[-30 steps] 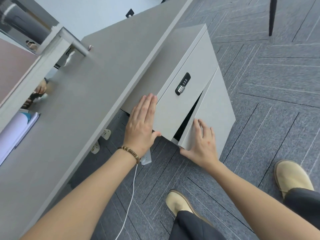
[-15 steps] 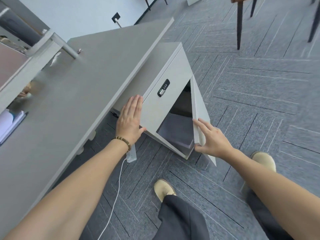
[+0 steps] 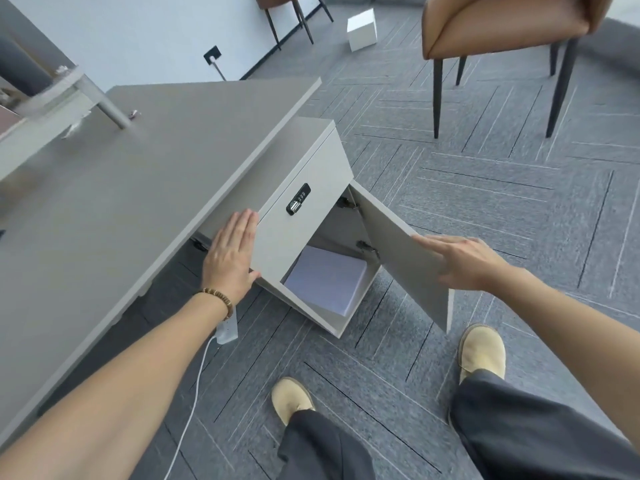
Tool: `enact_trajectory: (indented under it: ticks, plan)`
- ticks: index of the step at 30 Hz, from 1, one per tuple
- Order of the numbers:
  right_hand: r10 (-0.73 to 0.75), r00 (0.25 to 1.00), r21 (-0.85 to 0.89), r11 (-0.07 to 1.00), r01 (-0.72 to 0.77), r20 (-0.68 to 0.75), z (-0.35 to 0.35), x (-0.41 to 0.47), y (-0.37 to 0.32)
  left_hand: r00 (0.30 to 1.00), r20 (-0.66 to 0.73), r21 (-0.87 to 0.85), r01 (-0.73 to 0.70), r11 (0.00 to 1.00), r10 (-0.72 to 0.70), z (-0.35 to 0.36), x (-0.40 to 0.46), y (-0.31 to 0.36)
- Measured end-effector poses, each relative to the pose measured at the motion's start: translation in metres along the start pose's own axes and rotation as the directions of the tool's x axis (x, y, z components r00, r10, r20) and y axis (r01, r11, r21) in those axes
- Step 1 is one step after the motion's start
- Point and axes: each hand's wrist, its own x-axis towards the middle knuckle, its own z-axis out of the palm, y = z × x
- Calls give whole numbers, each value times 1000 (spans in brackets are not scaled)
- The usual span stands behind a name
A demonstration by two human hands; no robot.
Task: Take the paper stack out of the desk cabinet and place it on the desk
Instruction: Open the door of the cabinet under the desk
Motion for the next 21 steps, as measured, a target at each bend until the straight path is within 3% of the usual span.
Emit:
enact_trajectory:
  ticks: [12,21]
  plan:
    - [204,966,-129,966,-225,-156,8,25,-12,999,-40,-12,-24,1000,23,7,2,-4]
    - [349,928,-126,923,-365,-128,18,64,2,999,-45,-20,-9,1000,8,11,4,-4]
